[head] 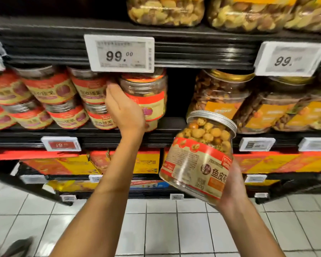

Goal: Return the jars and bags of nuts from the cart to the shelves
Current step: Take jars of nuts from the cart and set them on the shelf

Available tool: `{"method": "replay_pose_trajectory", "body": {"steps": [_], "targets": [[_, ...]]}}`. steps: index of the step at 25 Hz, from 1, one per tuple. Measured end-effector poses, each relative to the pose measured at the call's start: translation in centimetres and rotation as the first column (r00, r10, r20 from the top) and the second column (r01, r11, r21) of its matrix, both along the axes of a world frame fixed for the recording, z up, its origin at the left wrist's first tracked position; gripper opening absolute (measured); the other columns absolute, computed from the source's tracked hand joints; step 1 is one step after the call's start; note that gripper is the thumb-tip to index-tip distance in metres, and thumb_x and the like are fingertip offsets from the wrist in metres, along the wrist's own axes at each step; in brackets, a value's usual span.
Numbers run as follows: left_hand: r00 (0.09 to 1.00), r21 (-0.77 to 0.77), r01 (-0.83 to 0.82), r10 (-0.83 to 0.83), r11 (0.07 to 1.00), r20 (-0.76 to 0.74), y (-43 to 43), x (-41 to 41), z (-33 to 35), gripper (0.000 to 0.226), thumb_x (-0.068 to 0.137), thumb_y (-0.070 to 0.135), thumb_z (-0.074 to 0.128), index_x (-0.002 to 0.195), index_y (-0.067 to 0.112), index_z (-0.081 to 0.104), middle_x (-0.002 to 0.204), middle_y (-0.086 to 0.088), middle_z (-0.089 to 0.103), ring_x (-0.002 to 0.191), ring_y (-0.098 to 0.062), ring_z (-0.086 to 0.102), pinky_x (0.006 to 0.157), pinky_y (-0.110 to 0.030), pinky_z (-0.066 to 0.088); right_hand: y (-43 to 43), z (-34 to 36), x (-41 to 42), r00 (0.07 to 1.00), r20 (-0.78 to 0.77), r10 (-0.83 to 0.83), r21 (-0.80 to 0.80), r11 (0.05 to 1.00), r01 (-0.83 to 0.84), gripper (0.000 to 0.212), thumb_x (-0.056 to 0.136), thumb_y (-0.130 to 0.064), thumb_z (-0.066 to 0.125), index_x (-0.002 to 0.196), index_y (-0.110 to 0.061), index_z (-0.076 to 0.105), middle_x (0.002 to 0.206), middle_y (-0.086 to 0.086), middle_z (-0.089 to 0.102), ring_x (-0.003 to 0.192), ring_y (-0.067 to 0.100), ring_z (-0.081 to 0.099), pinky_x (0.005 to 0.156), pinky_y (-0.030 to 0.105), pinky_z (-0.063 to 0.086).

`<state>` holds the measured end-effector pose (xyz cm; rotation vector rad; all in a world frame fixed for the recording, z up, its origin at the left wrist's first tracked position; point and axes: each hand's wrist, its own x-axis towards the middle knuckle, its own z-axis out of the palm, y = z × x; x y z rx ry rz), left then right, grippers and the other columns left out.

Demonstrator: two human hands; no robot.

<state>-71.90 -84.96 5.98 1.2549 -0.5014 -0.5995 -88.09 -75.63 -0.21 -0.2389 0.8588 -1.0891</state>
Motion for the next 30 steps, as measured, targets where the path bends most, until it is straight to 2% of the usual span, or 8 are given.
{"method": "replay_pose_trajectory", "body": {"steps": [4, 9, 18, 21, 23, 25, 27, 30], "targets": [[0.999, 0.046, -0.002, 0.005, 0.999, -0.054, -1.6, -0.7, -0.9, 0.035, 0.102, 0.001, 0.020, 0.122, -0.019, 0.039, 0.117, -0.017, 0.047, 0.100, -0.019, 0.052, 0.070, 0.001, 0.029, -0.8, -0.9, -0.3, 0.999, 0.024, 0.027, -0.019, 0.999, -0.027, 0.046, 0.061, -0.058, 0.056, 0.080, -0.021, 0.076, 0.092, 0.011, 0.071, 0.080, 0.030, 0.067, 0.084, 0.045, 0.049], [0.989, 0.128, -0.068, 0.050, 0.989, 0.142, -3.4, 0.2, -2.2, 0.038, 0.101, 0.003, 0.022, 0.126, -0.023, 0.034, 0.136, -0.032, 0.039, 0.124, -0.045, 0.035, 0.098, -0.032, 0.029, -1.3, -1.0, 0.0, 0.997, 0.049, 0.059, -0.019, 0.998, -0.058, 0.044, 0.071, -0.059, 0.051, 0.074, -0.023, 0.077, 0.084, 0.007, 0.074, 0.070, 0.025, 0.071, 0.061, 0.037, 0.058], [0.840, -0.092, -0.146, 0.173, 0.985, 0.514, 0.2, -0.1, -0.7, 0.035, 0.094, 0.008, 0.031, 0.080, -0.015, 0.053, 0.075, -0.024, 0.057, 0.070, -0.034, 0.052, 0.066, -0.035, 0.032, -2.0, 1.4, 1.2, 0.997, -0.077, 0.012, 0.055, 0.998, -0.008, 0.057, 0.087, -0.062, 0.037, 0.068, -0.026, 0.077, 0.076, 0.004, 0.074, 0.063, 0.021, 0.071, 0.053, 0.032, 0.056], [0.904, -0.106, -0.073, 0.110, 0.992, 0.412, 4.0, 0.2, -0.6, 0.032, 0.099, 0.012, 0.031, 0.109, -0.007, 0.055, 0.101, -0.008, 0.060, 0.093, -0.023, 0.057, 0.085, -0.030, 0.044, -2.1, 3.0, 1.8, 0.988, -0.151, 0.028, 0.078, 0.997, -0.016, 0.059, 0.087, -0.064, 0.036, 0.070, -0.026, 0.078, 0.075, 0.004, 0.075, 0.063, 0.021, 0.072, 0.052, 0.032, 0.056], [0.966, 0.079, 0.156, -0.169, 0.985, 0.198, 7.0, 0.6, -0.1, 0.036, 0.102, 0.023, 0.030, 0.104, 0.007, 0.061, 0.095, -0.004, 0.064, 0.092, -0.019, 0.059, 0.083, -0.031, 0.047, -1.8, 4.1, 2.4, 0.981, -0.190, 0.050, 0.103, 0.994, -0.031, 0.056, 0.087, -0.065, 0.035, 0.081, -0.026, 0.075, 0.079, 0.004, 0.075, 0.066, 0.022, 0.072, 0.055, 0.032, 0.056], [0.889, 0.264, 0.454, -0.453, 0.851, -0.068, 9.7, 0.9, 1.0, 0.046, 0.101, 0.041, 0.026, 0.096, 0.019, 0.066, 0.093, 0.001, 0.071, 0.094, -0.013, 0.064, 0.081, -0.026, 0.050, -1.1, 5.4, 3.5, 0.969, -0.232, 0.089, 0.099, 0.993, -0.067, 0.058, 0.087, -0.067, 0.033, 0.088, -0.028, 0.075, 0.089, 0.004, 0.075, 0.077, 0.023, 0.072, 0.065, 0.036, 0.056], [0.813, 0.361, 0.558, -0.580, 0.747, -0.055, 12.0, 1.6, 2.4, 0.062, 0.094, 0.060, 0.021, 0.108, 0.021, 0.067, 0.108, -0.004, 0.070, 0.108, -0.018, 0.063, 0.095, -0.036, 0.048, 0.1, 7.0, 5.4, 0.945, -0.291, 0.150, 0.082, 0.988, -0.132, 0.062, 0.088, -0.068, 0.029, 0.088, -0.029, 0.077, 0.094, 0.004, 0.075, 0.086, 0.024, 0.072, 0.076, 0.041, 0.055], [0.862, 0.330, 0.469, -0.506, 0.819, 0.031, 14.2, 3.6, 4.8, 0.075, 0.082, 0.065, 0.025, 0.121, 0.011, 0.058, 0.119, -0.016, 0.062, 0.115, -0.032, 0.057, 0.102, -0.053, 0.040, 1.4, 9.6, 9.1, 0.924, -0.334, 0.184, 0.043, 0.983, -0.180, 0.062, 0.090, -0.065, 0.026, 0.102, -0.024, 0.072, 0.102, 0.006, 0.073, 0.095, 0.025, 0.069, 0.087, 0.045, 0.053]]}}
